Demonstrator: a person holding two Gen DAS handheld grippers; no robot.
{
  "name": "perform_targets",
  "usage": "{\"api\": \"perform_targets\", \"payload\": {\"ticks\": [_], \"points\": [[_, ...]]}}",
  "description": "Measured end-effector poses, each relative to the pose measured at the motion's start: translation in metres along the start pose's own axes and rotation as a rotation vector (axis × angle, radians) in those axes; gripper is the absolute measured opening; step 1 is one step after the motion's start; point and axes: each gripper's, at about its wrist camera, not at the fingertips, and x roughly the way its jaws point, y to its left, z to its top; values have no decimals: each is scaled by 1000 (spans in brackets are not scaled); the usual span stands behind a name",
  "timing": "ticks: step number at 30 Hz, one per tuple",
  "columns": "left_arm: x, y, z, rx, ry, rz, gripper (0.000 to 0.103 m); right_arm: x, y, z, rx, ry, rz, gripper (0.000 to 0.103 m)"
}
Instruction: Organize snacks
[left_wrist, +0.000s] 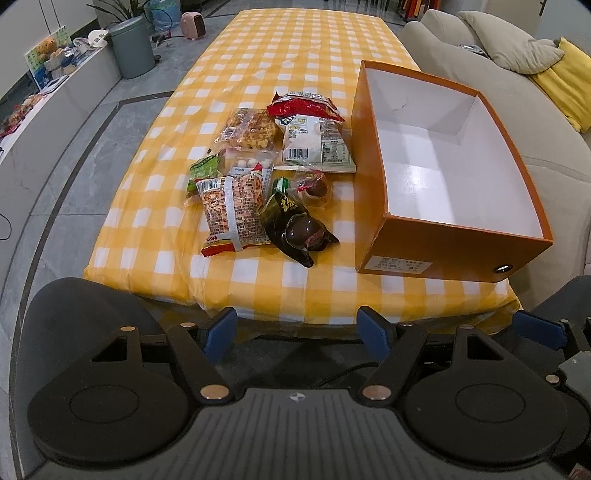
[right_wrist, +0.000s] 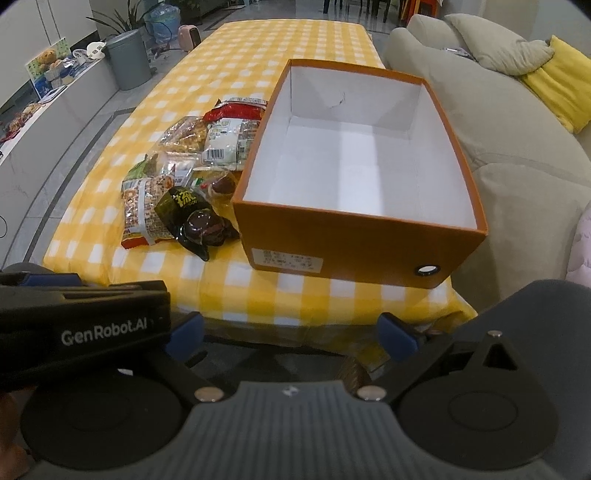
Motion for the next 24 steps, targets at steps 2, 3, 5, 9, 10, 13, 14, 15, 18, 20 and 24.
{"api": "perform_targets", "payload": {"ticks": [2,3,5,9,10,13,14,15,18,20,24], "points": [[-1,0,0,0,-4,0,86,0,0,0,2,1,0,97],[-1,0,0,0,-5,0,86,-1,0,1,3,0,0,97],[-1,0,0,0,-4,1,86,0,1,0,5,3,0,97],[-2,0,0,3,-6,1,86,1,-1,-1,13,13,5,97],[-2,0,0,5,-8,1,86,1,-1,-1,15,16,5,97],[-2,-1,0,8,-8,2,86,1,-2,-1,19,21,6,97],[-2,-1,0,8,-8,2,86,2,-1,-1,19,24,6,97],[-2,-1,1,8,-6,2,86,2,-1,-1,21,26,6,97],[-2,-2,0,10,-2,3,86,3,-1,-2,21,32,6,97],[-1,-2,-1,11,-2,3,86,3,-1,-2,22,34,6,97],[-1,-2,-1,10,-2,3,86,4,-1,-2,22,35,6,97]]}}
